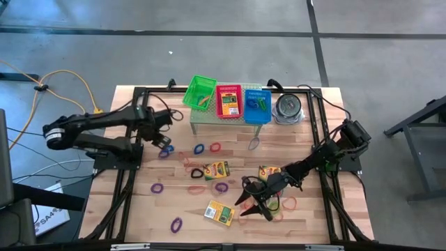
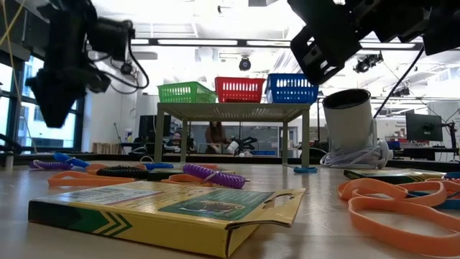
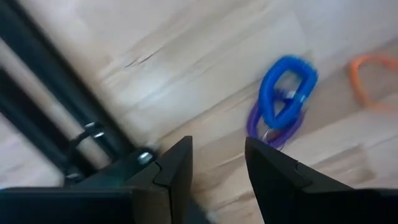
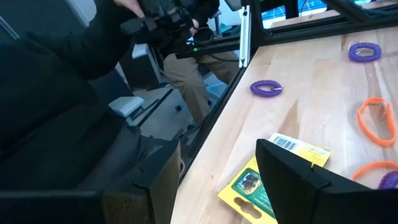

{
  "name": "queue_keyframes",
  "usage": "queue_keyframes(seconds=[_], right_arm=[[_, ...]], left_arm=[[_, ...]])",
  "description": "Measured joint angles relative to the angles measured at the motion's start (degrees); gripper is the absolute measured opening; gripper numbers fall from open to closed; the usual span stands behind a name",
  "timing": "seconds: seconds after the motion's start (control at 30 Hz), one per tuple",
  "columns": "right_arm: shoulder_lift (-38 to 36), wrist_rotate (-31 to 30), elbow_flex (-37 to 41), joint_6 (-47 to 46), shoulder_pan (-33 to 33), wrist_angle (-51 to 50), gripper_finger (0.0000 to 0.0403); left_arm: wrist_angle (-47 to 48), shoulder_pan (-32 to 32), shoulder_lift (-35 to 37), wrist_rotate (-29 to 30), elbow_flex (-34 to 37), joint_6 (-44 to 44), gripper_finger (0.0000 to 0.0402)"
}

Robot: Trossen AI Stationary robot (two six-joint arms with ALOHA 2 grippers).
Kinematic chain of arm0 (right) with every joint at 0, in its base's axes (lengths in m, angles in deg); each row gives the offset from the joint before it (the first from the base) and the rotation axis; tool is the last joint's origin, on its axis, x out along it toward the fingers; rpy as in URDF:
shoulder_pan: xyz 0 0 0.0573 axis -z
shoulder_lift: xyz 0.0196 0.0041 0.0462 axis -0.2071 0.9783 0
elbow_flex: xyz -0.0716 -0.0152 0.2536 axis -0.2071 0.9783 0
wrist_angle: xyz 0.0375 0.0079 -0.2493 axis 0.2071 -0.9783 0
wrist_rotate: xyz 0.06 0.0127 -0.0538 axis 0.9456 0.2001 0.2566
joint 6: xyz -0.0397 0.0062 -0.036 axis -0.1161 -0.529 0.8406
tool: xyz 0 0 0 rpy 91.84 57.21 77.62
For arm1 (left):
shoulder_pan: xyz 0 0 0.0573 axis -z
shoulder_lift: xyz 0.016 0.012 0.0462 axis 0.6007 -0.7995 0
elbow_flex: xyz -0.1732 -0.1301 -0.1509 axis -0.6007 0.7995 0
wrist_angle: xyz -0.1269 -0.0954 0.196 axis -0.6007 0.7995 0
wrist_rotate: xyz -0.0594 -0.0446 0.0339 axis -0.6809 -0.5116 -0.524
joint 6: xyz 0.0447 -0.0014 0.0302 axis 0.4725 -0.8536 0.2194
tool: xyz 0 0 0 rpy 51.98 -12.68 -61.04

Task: Pick & Place Office Desk Supplies
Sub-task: Put the left blue spring keychain into the blue bin on the shelf

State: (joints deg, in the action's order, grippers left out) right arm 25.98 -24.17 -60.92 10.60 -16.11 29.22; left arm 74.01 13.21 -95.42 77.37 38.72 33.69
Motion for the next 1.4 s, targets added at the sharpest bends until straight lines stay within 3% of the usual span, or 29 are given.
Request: queue_keyframes(seconds=[0.13,0.3,0.53,0.97,1.4], right_arm=[[0.00,-0.41,0.00,0.28,0.23,0.01,0.0199],[0.00,-0.27,0.00,0.27,0.47,-0.14,0.0199],[0.00,-0.15,0.00,0.22,0.47,-0.43,0.0199],[0.00,-0.61,0.00,0.04,0.47,-0.51,0.0199],[0.00,-0.80,0.00,0.24,0.75,-1.81,0.0199]], left_arm=[[-6.85,-5.32,-0.09,-3.69,3.02,-0.57,0.0140],[-10.55,-8.53,-0.39,-3.91,4.90,-0.59,0.0140],[-18.60,-7.80,-0.39,-4.52,7.34,1.73,0.0140],[-21.93,-2.77,-0.46,-3.69,10.78,-4.99,0.0140],[-27.13,-2.25,-0.35,-4.43,14.52,-4.06,0.0140]])
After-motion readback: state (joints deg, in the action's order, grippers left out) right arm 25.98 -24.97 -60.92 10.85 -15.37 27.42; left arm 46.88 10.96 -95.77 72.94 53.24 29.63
